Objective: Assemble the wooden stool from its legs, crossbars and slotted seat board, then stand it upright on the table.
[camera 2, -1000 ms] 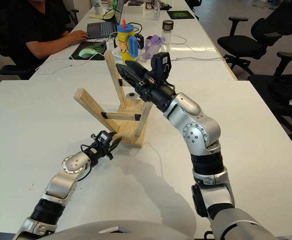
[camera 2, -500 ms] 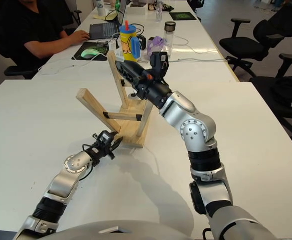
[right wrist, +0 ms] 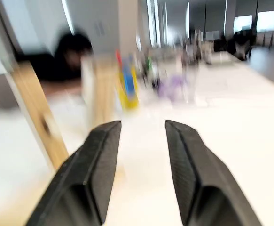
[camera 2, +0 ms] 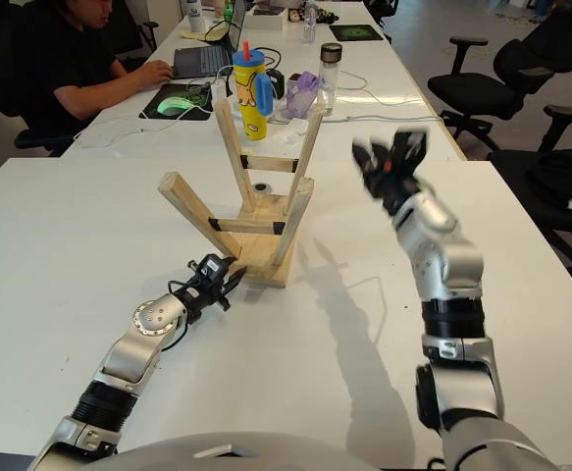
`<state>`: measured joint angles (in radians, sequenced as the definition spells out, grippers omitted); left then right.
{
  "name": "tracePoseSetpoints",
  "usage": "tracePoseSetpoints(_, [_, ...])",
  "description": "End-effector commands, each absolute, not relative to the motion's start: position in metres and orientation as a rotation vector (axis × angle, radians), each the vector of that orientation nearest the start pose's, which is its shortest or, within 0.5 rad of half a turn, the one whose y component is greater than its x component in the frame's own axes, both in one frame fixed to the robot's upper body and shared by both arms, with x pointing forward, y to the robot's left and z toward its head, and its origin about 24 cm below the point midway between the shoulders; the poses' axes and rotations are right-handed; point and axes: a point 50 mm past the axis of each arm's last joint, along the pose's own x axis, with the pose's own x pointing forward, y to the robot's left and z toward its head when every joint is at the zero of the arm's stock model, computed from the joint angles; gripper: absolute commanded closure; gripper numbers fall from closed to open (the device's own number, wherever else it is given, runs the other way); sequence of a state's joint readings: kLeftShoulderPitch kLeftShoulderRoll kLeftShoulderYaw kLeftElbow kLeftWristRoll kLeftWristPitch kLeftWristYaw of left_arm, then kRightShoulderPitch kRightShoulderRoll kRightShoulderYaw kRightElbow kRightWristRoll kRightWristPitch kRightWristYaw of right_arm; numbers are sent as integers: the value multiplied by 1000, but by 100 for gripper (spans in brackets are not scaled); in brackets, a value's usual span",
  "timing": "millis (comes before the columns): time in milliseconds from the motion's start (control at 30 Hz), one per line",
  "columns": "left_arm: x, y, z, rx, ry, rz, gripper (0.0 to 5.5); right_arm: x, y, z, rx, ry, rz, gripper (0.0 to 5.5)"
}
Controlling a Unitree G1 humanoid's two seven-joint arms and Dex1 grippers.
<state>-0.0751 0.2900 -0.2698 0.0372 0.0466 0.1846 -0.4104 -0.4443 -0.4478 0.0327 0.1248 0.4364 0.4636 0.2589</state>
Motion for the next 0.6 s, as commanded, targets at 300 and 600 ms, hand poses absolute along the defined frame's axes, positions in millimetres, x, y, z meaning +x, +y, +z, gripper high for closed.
tracePoseSetpoints(300, [227, 135, -26, 321, 536, -663, 391, 251, -109, 108, 65, 320, 1216, 379])
tracePoseSetpoints(600, [230, 125, -8, 282, 473, -674, 391, 287, -120, 116, 18, 215, 906, 379])
